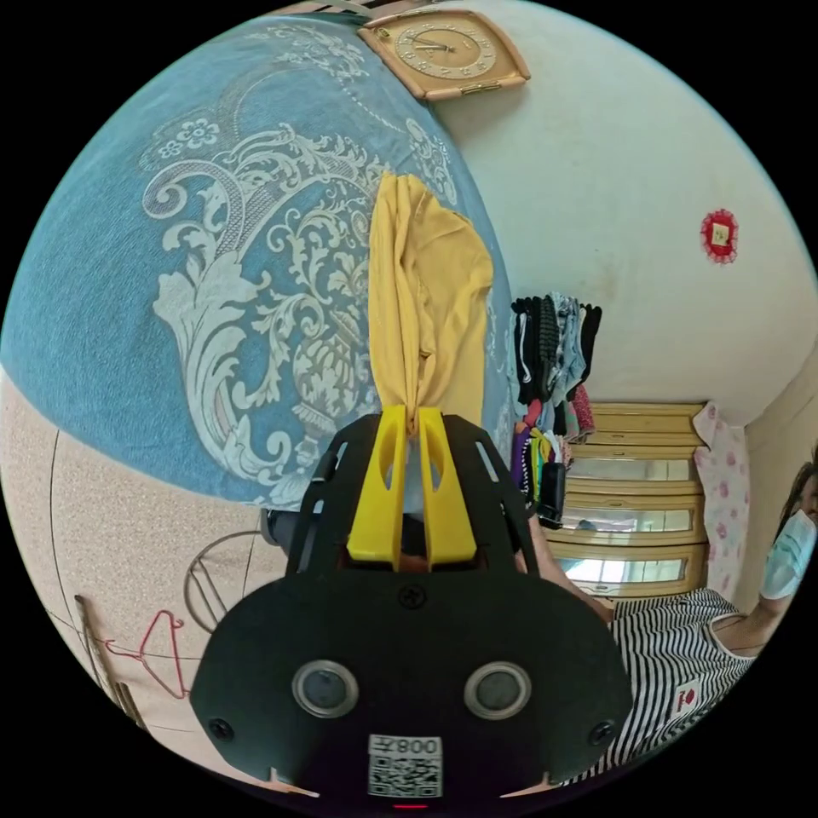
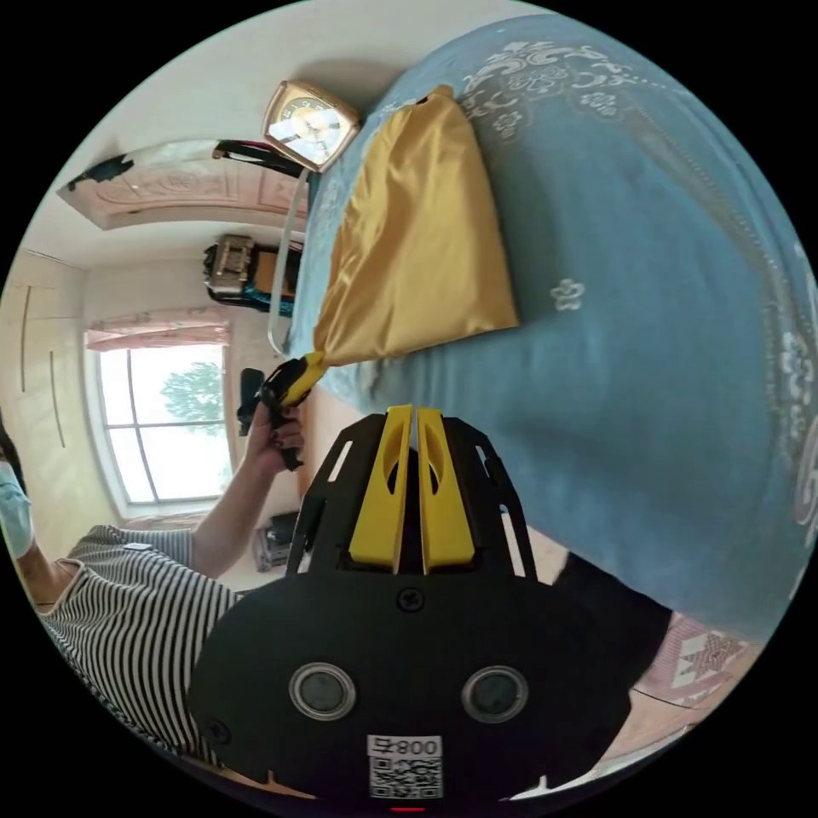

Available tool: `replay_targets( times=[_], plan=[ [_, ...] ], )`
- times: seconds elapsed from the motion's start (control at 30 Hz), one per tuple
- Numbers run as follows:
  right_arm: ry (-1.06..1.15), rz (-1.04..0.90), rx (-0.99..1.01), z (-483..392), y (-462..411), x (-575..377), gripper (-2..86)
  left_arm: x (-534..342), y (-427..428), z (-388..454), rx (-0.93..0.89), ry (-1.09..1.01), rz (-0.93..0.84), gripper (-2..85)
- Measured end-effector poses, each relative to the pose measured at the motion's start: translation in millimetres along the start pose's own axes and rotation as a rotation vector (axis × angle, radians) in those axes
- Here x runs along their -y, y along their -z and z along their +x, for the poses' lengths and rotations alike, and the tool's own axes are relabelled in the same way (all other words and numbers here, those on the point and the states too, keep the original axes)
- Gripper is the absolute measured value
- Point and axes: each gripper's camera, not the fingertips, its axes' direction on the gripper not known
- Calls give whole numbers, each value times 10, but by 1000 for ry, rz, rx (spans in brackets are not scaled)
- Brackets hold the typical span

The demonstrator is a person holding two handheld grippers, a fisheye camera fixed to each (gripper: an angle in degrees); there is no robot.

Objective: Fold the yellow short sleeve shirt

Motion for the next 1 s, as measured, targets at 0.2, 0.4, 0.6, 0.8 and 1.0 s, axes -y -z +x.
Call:
replay_targets(
  times=[0.2, 0.4, 0.6, 0.8, 1.0],
  plan=[
    [-30, -16, 282, -190, -581, 59, 46, 90, 100, 103, -91, -4, 22, 25],
    [-104, 12, 415, -203, -991, 106, 78, 204, 169, 118, -145, 12, 31, 24],
    [-209, 41, 575, -154, -1402, 55, 92, 325, 203, 85, -188, 44, 39, 25],
    [-277, 102, 677, -172, -1728, -8, 85, 492, 240, 92, -204, 54, 37, 27],
    [-333, 122, 726, -132, -1955, -43, 21, 673, 307, 113, -229, 41, 42, 35]
  ],
)
